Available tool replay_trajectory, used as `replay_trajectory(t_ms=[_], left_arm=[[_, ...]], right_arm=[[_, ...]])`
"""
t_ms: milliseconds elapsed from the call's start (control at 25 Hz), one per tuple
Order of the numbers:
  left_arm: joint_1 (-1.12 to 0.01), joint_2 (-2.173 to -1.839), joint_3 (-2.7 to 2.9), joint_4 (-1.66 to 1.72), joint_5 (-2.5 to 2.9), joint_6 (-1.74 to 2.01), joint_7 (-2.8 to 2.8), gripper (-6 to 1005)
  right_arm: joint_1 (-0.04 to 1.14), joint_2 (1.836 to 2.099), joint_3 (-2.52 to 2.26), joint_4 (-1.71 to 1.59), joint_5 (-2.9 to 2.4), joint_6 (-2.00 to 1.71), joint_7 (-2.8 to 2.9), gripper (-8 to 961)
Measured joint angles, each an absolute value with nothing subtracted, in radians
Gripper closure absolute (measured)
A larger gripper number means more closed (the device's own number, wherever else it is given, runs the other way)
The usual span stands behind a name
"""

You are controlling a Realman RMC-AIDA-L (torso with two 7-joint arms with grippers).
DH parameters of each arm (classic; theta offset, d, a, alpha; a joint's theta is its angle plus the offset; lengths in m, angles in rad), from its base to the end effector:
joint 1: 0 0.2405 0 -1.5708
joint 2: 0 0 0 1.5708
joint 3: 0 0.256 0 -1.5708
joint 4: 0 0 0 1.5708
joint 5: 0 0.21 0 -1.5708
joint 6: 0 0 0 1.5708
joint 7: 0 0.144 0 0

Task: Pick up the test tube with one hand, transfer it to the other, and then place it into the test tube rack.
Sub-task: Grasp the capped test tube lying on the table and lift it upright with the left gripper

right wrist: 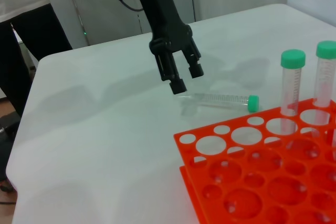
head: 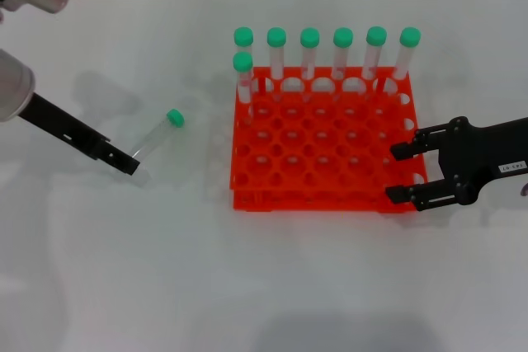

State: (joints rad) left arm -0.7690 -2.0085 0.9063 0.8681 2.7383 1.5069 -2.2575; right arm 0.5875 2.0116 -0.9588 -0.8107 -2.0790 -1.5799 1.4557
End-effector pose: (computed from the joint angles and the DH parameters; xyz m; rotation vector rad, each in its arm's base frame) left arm -0.2573 0.3871 0.0347 -2.5401 -1.1549 0.4708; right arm 0.2368 0.3458 0.0086 -2.9853 0.3301 0.3055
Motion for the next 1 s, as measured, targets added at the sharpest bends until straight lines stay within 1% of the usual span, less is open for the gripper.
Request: replay_trajectory(t_ms=[440,760,1000], left_arm=[[-0.787,-2.031,0.944,0.785,2.755,1.406,-2.297,232],[-0.784,-2.033,0.949,0.784,2.756,1.385,-2.309,246],[-0.786,-2.034,0.957,0.784,2.757,1.385,-2.316,477]], right_arm=[[0.597,2.012,-0.959,-0.802,-2.078,-1.576,1.454,279],[0.594,2.013,-0.959,-0.802,-2.077,-1.571,1.454,279],[0.594,2.013,-0.959,-0.801,-2.077,-1.569,1.454,279]])
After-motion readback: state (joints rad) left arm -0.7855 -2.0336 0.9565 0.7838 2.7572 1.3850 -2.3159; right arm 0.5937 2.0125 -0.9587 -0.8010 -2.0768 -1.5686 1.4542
